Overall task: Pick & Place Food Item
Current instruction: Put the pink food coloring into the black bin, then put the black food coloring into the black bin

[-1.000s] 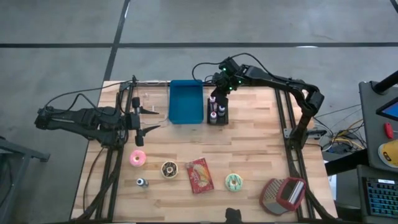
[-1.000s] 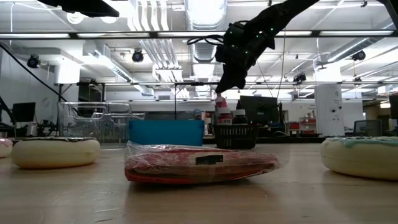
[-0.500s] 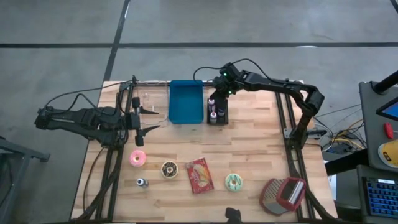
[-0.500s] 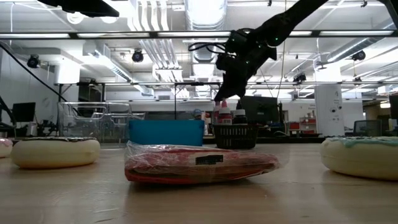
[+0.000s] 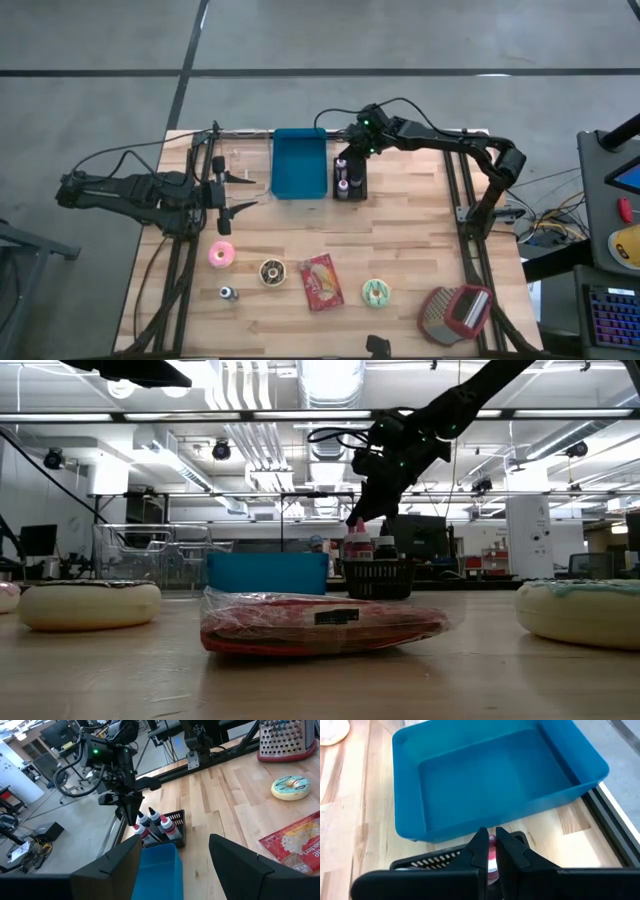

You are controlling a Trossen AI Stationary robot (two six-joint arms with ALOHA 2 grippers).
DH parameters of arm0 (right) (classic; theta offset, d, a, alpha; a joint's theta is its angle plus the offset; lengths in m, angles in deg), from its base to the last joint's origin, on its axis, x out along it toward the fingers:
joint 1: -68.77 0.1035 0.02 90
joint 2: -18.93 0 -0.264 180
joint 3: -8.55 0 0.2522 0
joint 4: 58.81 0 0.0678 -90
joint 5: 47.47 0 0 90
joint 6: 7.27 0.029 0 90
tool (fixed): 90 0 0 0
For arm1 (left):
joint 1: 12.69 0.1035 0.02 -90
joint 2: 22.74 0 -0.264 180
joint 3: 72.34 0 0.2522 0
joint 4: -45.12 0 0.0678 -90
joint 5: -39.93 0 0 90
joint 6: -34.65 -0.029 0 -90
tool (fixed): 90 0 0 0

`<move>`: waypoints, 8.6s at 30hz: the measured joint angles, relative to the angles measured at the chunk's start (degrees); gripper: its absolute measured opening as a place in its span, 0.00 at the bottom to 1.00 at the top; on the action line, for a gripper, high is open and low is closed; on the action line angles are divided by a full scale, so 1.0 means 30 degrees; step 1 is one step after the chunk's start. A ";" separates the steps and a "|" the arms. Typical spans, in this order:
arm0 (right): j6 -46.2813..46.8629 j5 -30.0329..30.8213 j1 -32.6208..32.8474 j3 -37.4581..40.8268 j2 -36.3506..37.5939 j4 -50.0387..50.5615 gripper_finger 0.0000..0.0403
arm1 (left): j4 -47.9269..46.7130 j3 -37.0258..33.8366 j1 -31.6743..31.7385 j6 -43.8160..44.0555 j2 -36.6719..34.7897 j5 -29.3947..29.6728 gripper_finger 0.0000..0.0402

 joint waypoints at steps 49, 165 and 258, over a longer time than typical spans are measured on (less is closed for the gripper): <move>0.0990 -0.0029 0.0000 -0.2498 0.0141 0.2669 0.35 | 0.0002 0.0003 0.0000 0.0002 -0.0002 -0.0005 0.59; 0.2962 -0.0503 0.9464 0.7140 0.8546 -0.8349 0.19 | -0.5959 0.0370 -0.3433 1.7403 0.0665 -0.9849 0.59; 0.2862 -0.0525 0.9464 0.7148 0.7420 -0.8399 0.20 | -1.5400 0.7509 -1.4449 2.6523 1.2860 -0.6140 0.59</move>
